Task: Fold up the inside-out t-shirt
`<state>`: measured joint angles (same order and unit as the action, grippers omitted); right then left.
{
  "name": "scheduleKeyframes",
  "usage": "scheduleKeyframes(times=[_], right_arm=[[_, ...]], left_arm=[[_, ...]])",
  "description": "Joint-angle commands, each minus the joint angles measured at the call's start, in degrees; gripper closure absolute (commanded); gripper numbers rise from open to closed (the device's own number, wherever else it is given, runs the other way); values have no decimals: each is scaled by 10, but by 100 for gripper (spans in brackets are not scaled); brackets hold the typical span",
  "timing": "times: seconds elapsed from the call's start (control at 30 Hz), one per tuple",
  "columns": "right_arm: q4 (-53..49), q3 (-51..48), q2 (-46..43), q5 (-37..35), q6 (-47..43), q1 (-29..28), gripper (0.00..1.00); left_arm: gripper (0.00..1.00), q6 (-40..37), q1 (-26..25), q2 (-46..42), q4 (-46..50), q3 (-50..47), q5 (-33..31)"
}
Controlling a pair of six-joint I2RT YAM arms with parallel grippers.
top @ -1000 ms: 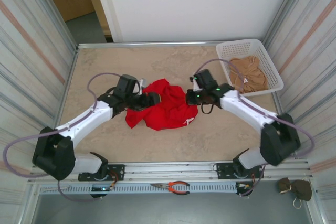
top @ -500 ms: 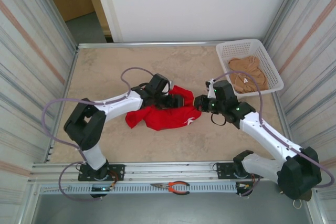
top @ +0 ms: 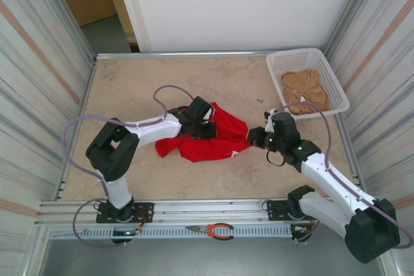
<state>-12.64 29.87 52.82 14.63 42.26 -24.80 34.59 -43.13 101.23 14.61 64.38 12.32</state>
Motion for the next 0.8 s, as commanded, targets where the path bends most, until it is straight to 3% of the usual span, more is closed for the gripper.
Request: scheduleKeyframes(times=[0.0, 0.1, 0.13, 0.17, 0.2, 0.3, 0.5, 0.77], right_arm=[[35, -35, 14, -31, 38, 6, 100], [36, -39, 56, -44, 35, 8, 100], [35, -35, 67, -41, 27, 8, 85], [28, -27, 74, -35, 14, 9, 64], [23, -18, 72, -23, -2, 7, 52], [-7, 14, 20, -14, -53, -12, 36], [-31, 86, -30, -21, -127, -60, 26], [-6, 194, 133, -105, -151, -148, 19]], left_arm=[[100, -28, 9, -95, -55, -14, -5], [100, -20, 24, -159, -144, -67, 40], [100, -15, 29, -175, -173, -81, 58], [100, -10, 34, -190, -199, -96, 75], [100, -9, 37, -203, -221, -108, 87], [100, -20, 44, -225, -249, -123, 128], [100, -36, 47, -239, -252, -129, 154], [100, -30, 46, -232, -253, -121, 165]])
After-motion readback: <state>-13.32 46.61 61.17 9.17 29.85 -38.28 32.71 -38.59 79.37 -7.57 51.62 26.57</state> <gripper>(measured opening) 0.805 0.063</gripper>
